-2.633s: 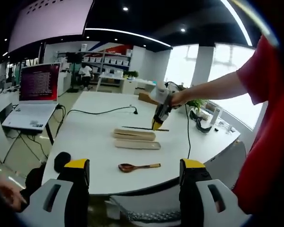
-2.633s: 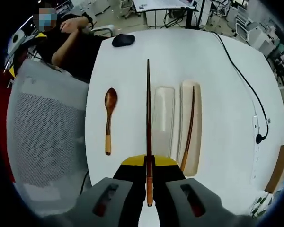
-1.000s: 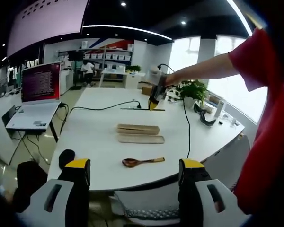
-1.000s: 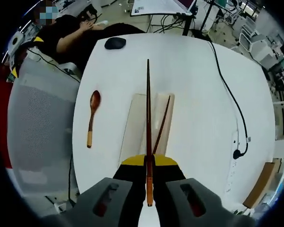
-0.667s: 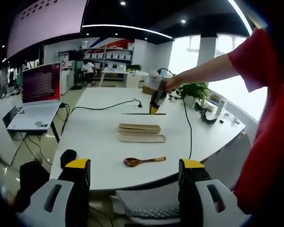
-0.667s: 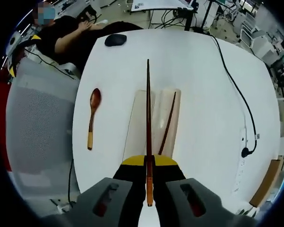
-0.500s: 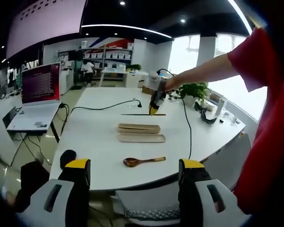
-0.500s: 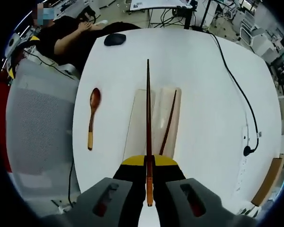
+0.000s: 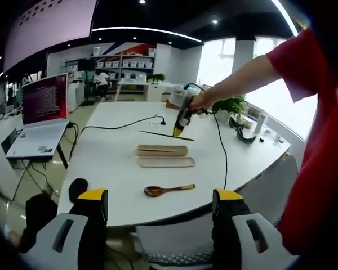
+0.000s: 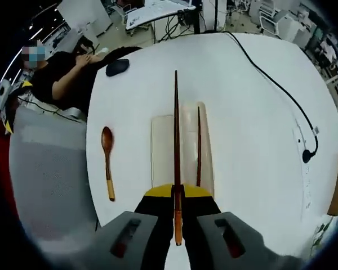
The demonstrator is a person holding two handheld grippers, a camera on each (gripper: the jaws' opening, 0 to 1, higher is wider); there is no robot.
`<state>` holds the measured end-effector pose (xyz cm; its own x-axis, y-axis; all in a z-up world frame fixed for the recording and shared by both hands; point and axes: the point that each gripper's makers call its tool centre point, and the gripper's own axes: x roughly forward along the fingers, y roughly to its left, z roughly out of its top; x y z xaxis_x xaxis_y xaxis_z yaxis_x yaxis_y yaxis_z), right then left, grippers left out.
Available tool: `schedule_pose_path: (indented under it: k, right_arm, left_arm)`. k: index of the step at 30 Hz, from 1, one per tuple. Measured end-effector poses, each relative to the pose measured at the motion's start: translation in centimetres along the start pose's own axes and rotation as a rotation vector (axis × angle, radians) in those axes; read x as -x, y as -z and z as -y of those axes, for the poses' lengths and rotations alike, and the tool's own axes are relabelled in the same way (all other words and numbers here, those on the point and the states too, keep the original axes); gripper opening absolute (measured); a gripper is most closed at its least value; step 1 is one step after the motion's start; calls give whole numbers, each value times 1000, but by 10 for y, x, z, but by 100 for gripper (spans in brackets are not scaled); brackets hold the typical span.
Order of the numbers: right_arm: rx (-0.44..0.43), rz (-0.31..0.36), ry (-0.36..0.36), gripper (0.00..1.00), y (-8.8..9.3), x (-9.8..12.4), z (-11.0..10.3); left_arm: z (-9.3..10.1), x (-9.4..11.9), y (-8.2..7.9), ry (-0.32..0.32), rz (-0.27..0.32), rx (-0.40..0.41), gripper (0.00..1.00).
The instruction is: Arrange the utensils inside the cutlery case until each visible utensil rests in its matching compartment.
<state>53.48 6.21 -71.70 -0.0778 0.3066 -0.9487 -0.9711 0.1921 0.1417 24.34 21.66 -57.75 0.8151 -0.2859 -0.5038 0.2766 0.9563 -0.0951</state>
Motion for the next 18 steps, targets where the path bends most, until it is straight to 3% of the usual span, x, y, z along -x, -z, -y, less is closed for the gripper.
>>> schedule_pose_path:
  k: [3, 18]
  right_arm:
    - [41, 14, -4, 0, -3, 0, -4]
    - [17, 22, 51, 0, 11, -7, 17]
  left_arm:
    - [-1, -1, -1, 4, 9, 10, 78]
    - [-3, -2, 4, 3, -12, 12, 78]
